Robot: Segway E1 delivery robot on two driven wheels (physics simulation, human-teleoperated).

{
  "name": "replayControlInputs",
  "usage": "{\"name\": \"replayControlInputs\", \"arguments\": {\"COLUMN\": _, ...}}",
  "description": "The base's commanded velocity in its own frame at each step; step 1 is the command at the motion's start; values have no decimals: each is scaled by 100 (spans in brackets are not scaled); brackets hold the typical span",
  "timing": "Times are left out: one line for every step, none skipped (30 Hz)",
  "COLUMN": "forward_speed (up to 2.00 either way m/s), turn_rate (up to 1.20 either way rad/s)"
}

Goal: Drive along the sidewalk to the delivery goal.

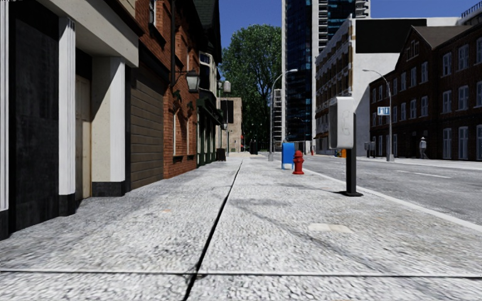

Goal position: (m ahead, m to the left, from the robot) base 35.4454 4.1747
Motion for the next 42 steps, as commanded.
{"name": "replayControlInputs", "arguments": {"forward_speed": 200, "turn_rate": 0}}
{"name": "replayControlInputs", "arguments": {"forward_speed": 200, "turn_rate": 0}}
{"name": "replayControlInputs", "arguments": {"forward_speed": 200, "turn_rate": 0}}
{"name": "replayControlInputs", "arguments": {"forward_speed": 200, "turn_rate": 0}}
{"name": "replayControlInputs", "arguments": {"forward_speed": 200, "turn_rate": 0}}
{"name": "replayControlInputs", "arguments": {"forward_speed": 200, "turn_rate": 0}}
{"name": "replayControlInputs", "arguments": {"forward_speed": 200, "turn_rate": 0}}
{"name": "replayControlInputs", "arguments": {"forward_speed": 200, "turn_rate": 0}}
{"name": "replayControlInputs", "arguments": {"forward_speed": 200, "turn_rate": 0}}
{"name": "replayControlInputs", "arguments": {"forward_speed": 200, "turn_rate": 0}}
{"name": "replayControlInputs", "arguments": {"forward_speed": 200, "turn_rate": 0}}
{"name": "replayControlInputs", "arguments": {"forward_speed": 200, "turn_rate": 0}}
{"name": "replayControlInputs", "arguments": {"forward_speed": 200, "turn_rate": 0}}
{"name": "replayControlInputs", "arguments": {"forward_speed": 200, "turn_rate": 0}}
{"name": "replayControlInputs", "arguments": {"forward_speed": 200, "turn_rate": 0}}
{"name": "replayControlInputs", "arguments": {"forward_speed": 200, "turn_rate": 0}}
{"name": "replayControlInputs", "arguments": {"forward_speed": 200, "turn_rate": 0}}
{"name": "replayControlInputs", "arguments": {"forward_speed": 200, "turn_rate": 0}}
{"name": "replayControlInputs", "arguments": {"forward_speed": 200, "turn_rate": 0}}
{"name": "replayControlInputs", "arguments": {"forward_speed": 200, "turn_rate": 0}}
{"name": "replayControlInputs", "arguments": {"forward_speed": 200, "turn_rate": 0}}
{"name": "replayControlInputs", "arguments": {"forward_speed": 200, "turn_rate": 0}}
{"name": "replayControlInputs", "arguments": {"forward_speed": 200, "turn_rate": 0}}
{"name": "replayControlInputs", "arguments": {"forward_speed": 200, "turn_rate": 0}}
{"name": "replayControlInputs", "arguments": {"forward_speed": 200, "turn_rate": 0}}
{"name": "replayControlInputs", "arguments": {"forward_speed": 200, "turn_rate": 0}}
{"name": "replayControlInputs", "arguments": {"forward_speed": 200, "turn_rate": 0}}
{"name": "replayControlInputs", "arguments": {"forward_speed": 200, "turn_rate": 0}}
{"name": "replayControlInputs", "arguments": {"forward_speed": 200, "turn_rate": 0}}
{"name": "replayControlInputs", "arguments": {"forward_speed": 200, "turn_rate": 0}}
{"name": "replayControlInputs", "arguments": {"forward_speed": 200, "turn_rate": 0}}
{"name": "replayControlInputs", "arguments": {"forward_speed": 200, "turn_rate": 0}}
{"name": "replayControlInputs", "arguments": {"forward_speed": 200, "turn_rate": 0}}
{"name": "replayControlInputs", "arguments": {"forward_speed": 200, "turn_rate": 0}}
{"name": "replayControlInputs", "arguments": {"forward_speed": 200, "turn_rate": 0}}
{"name": "replayControlInputs", "arguments": {"forward_speed": 200, "turn_rate": 0}}
{"name": "replayControlInputs", "arguments": {"forward_speed": 199, "turn_rate": 0}}
{"name": "replayControlInputs", "arguments": {"forward_speed": 199, "turn_rate": 0}}
{"name": "replayControlInputs", "arguments": {"forward_speed": 199, "turn_rate": 0}}
{"name": "replayControlInputs", "arguments": {"forward_speed": 199, "turn_rate": 0}}
{"name": "replayControlInputs", "arguments": {"forward_speed": 198, "turn_rate": 0}}
{"name": "replayControlInputs", "arguments": {"forward_speed": 198, "turn_rate": 0}}
